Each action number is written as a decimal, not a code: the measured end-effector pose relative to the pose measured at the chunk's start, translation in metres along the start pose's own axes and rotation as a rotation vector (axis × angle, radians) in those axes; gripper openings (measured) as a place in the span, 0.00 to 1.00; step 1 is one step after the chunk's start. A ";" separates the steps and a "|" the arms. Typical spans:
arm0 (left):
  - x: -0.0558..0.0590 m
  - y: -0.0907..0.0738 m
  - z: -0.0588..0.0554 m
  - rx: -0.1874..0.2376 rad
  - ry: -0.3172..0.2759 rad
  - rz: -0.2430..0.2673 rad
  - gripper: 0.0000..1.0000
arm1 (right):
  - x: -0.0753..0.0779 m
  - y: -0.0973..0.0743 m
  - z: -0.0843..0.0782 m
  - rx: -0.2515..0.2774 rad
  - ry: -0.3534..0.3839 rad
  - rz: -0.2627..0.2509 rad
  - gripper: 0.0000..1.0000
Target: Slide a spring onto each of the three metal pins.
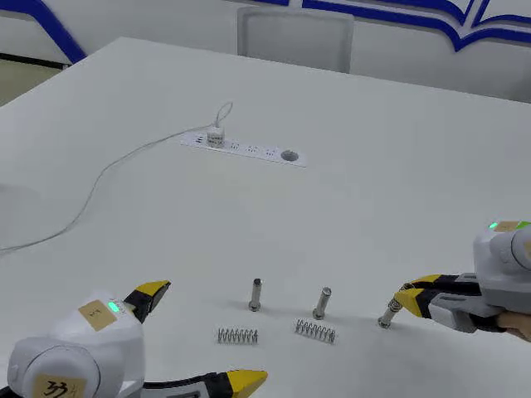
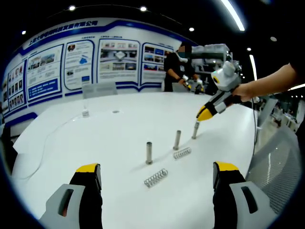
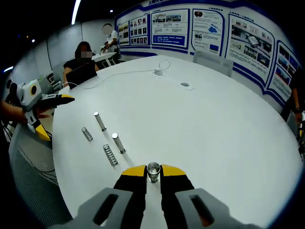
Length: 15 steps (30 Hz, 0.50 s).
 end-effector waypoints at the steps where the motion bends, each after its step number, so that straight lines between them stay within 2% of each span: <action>1: 0.000 0.000 0.000 -0.001 -0.001 0.001 1.00 | 0.000 0.001 -0.001 -0.004 -0.001 0.001 0.11; 15: 0.002 0.001 -0.004 -0.017 0.004 -0.008 1.00 | 0.001 0.014 -0.014 -0.047 -0.001 0.007 0.11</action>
Point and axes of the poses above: the centre of the closed fingertips' face, and the gripper's own axes: y roughly forward along the fingers, x roughly to its right, z roughly out of its top, the point moved 1 cm from there along -y, roughly backward along the fingers, and after that the axes turned 9 degrees about z, right-handed, at the moved point
